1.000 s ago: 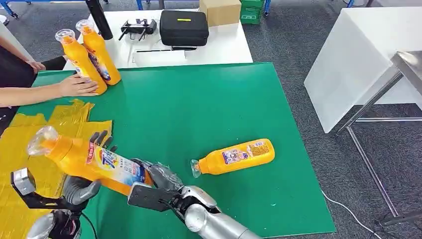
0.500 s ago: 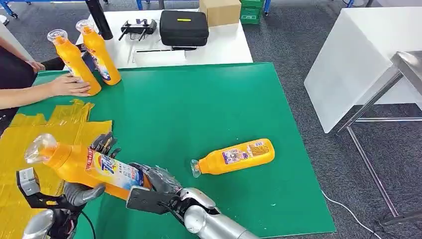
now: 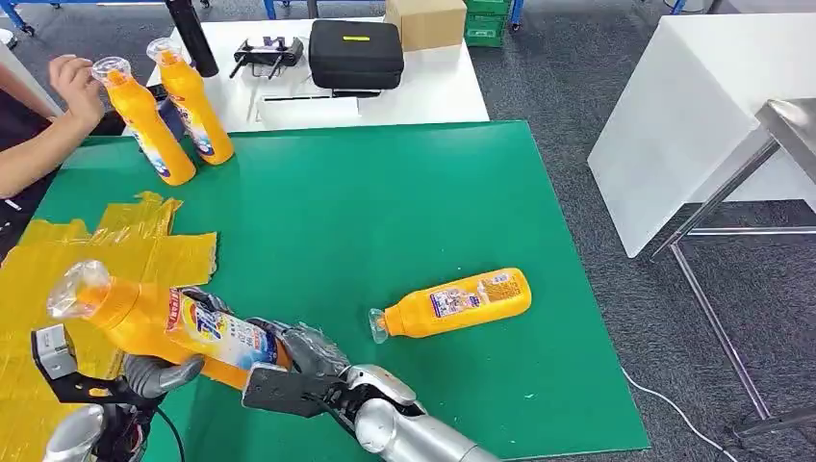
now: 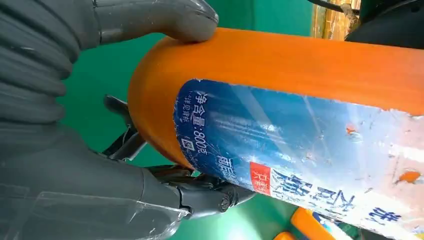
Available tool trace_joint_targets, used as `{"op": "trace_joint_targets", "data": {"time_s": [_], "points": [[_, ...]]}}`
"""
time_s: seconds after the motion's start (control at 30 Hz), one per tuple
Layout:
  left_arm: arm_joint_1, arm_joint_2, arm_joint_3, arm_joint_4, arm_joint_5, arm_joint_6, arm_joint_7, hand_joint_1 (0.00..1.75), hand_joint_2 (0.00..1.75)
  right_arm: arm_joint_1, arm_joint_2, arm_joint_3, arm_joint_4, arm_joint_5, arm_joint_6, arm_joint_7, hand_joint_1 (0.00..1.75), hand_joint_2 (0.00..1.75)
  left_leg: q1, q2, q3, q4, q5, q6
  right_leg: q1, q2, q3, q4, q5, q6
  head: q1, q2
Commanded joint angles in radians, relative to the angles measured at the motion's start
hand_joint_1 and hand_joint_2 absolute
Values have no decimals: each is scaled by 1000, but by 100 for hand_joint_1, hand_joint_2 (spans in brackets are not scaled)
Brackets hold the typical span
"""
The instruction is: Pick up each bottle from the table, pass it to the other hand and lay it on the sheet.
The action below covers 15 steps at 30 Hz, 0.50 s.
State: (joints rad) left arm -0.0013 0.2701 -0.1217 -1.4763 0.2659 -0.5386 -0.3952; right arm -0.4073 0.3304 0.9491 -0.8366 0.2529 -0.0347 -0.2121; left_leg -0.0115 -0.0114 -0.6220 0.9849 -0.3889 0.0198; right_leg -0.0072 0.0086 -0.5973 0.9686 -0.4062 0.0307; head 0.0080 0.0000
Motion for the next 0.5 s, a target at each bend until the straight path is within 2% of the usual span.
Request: {"op": "trace_joint_targets", "data": {"time_s": [0.03, 0.13, 0.17, 0.2, 0.23, 0.3, 0.33, 0.43, 0.5], "points": [[-15, -8, -27, 20, 0, -3, 2, 175, 175, -34, -18, 37, 36, 5, -5, -1, 175, 175, 1, 0, 2, 0, -1, -1, 1, -1, 3, -1, -1, 0, 0, 0], [-12, -20, -10, 16, 7, 6, -6, 175, 175, -30, -28, 24, 29, 12, -31, 0, 175, 175, 1, -1, 4, 1, -2, -2, 1, -2, 6, 0, -2, -1, 0, 0], [-12, -28, 7, 11, -15, 39, -11, 175, 175, -25, -41, 8, 9, 15, -51, 4, 141, 175, 1, -1, 3, 0, -1, -1, 1, -2, 4, -1, -1, 0, 0, 0], [-11, -37, 26, 0, -79, 91, -26, 175, 175, -1, -53, -19, -29, 33, -78, 21, 0, 175, 1, -1, 5, 1, -2, -2, 1, -3, 6, 0, -2, -1, 0, 0], [-18, -44, 46, -8, -166, 175, -36, 175, 175, 8, -71, -34, -63, 40, -88, 33, 0, 175, 1, -1, 3, 0, -1, -2, 1, -3, 5, -1, -2, 0, 0, 0], [-64, -97, 100, -20, -444, 428, -35, 175, 175, 38, -151, -86, -213, 76, -110, 59, 0, 175, 1, -3, 3, 1, -1, -2, 1, -5, 5, -1, -2, 0, 0, 0], [-76, -113, 126, -33, -547, 531, -24, 175, 175, 55, -191, -113, -288, 92, -110, 72, 0, 0, 2, -6, 3, 2, -2, -2, 2, -7, 6, -1, -3, 0, 0, 0], [-42, -132, 252, -90, -1030, 1007, 36, 175, 175, 113, -346, -206, -556, 141, -85, 92, 0, 0, 2, -9, 1, 3, -1, -1, 2, -11, 4, 0, -3, 1, -1, 0], [-5, -113, 307, -94, -1103, 1084, 55, 175, 175, 132, -426, -252, -652, 146, -79, 99, 0, 0, 1, -4, 0, 1, 0, 0, 1, -4, 2, -1, -1, 1, 0, 0]]}}
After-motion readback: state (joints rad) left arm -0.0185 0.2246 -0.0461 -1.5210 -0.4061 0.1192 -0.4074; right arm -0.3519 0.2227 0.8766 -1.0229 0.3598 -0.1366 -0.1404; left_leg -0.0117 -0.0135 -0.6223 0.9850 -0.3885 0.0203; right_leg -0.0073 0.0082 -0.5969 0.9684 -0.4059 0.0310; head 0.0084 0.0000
